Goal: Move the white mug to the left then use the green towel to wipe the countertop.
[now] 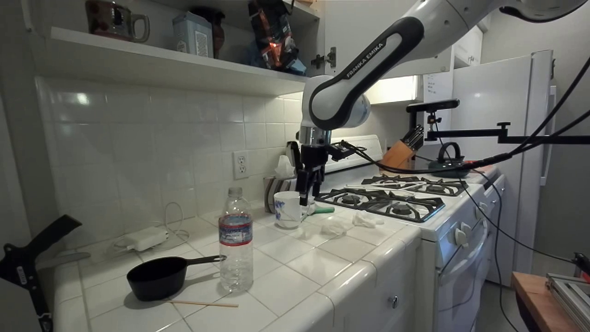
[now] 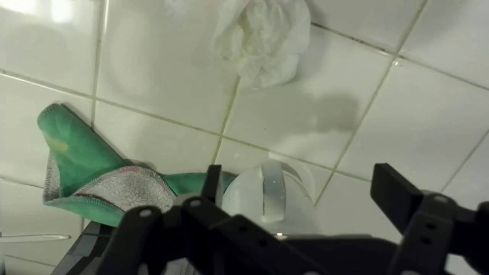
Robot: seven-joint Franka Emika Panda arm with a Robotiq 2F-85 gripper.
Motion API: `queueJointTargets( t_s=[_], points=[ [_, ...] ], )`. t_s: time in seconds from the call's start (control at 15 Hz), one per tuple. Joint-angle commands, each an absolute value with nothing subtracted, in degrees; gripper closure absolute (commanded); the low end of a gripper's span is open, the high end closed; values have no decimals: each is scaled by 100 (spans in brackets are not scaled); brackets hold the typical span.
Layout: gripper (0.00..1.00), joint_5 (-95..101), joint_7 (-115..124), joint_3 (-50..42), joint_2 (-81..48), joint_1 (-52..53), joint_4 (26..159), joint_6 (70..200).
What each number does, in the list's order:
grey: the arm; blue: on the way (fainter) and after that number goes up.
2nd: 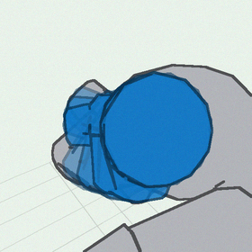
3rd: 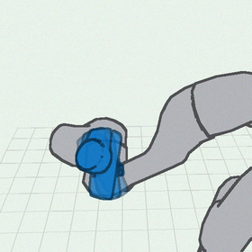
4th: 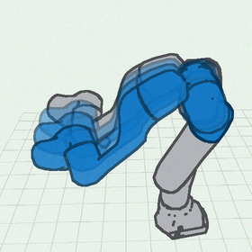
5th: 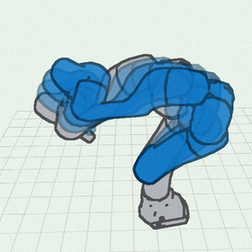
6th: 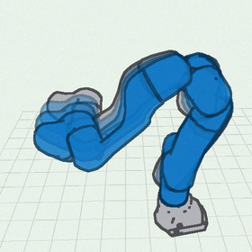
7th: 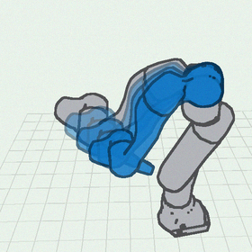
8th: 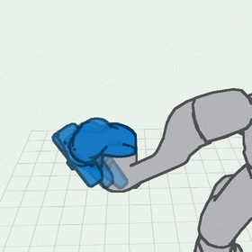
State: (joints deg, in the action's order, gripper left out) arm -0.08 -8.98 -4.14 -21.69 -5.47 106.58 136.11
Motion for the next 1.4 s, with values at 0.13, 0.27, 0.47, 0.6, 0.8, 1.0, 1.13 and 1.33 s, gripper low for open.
queueJointTargets(
  t_s=[0.13,0.27,0.47,0.6,0.8,1.0,1.13,1.33],
  points=[
    [0,-135,-1489,-228,-2519,-806,10254,13656],
    [6,-194,-1487,-200,-2564,-843,10192,13653],
    [27,-204,-1433,-175,-2605,-847,10162,13672],
    [41,-217,-1446,-154,-2625,-851,10174,13691],
    [62,-220,-1455,-128,-2667,-858,10154,13713],
    [77,-183,-1418,-135,-2699,-849,10119,13755],
    [79,-170,-1409,-143,-2697,-853,10098,13796],
    [75,-135,-1384,-157,-2711,-846,10046,13828]
  ],
)
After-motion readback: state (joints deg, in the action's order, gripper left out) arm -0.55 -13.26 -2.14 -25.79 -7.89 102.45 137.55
